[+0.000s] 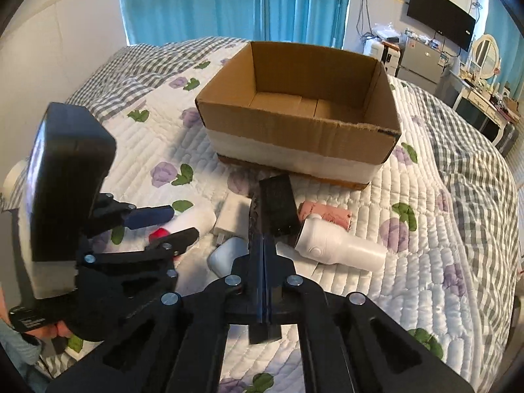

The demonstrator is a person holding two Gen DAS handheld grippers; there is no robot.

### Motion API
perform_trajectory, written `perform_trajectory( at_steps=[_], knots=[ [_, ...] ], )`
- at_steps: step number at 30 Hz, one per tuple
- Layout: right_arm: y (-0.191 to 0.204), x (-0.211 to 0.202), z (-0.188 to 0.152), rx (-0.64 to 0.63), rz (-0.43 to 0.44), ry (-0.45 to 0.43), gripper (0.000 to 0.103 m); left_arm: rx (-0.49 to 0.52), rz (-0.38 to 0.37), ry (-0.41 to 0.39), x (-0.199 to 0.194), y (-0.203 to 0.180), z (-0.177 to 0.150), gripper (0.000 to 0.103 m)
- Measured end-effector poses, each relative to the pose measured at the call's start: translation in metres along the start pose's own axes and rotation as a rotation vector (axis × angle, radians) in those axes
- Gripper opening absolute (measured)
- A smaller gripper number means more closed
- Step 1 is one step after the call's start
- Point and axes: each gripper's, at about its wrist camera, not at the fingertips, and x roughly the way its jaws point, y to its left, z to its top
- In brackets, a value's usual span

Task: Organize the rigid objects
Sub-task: 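Lift and carry the remote and bottle over the cardboard box with both grippers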

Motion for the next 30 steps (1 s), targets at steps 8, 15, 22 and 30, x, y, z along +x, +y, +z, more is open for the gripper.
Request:
perform_trajectory(
  at_steps=[8, 15, 22, 30],
  knots=[
    [-0.01, 0.029, -0.014, 0.027, 0.024, 0.082, 0.007, -0.008, 0.023, 0.006, 0.011, 0.005, -0.003, 0.036],
    [-0.01, 0.051, -0.019, 0.025, 0.072, 0.161, 0.049, -0.005, 0.001, -0.036, -0.003, 0.01, -0.001, 0.036],
    [-0.014, 0.075, -0.027, 0.038, 0.051, 0.248, 0.042, 0.034, 0.002, -0.114, -0.028, 0.006, 0.004, 0.036],
    [0.002, 0.033, -0.021, -0.011, 0.009, 0.105, 0.018, 0.037, 0.0, -0.19, -0.058, 0.012, 0.009, 0.036]
  ],
)
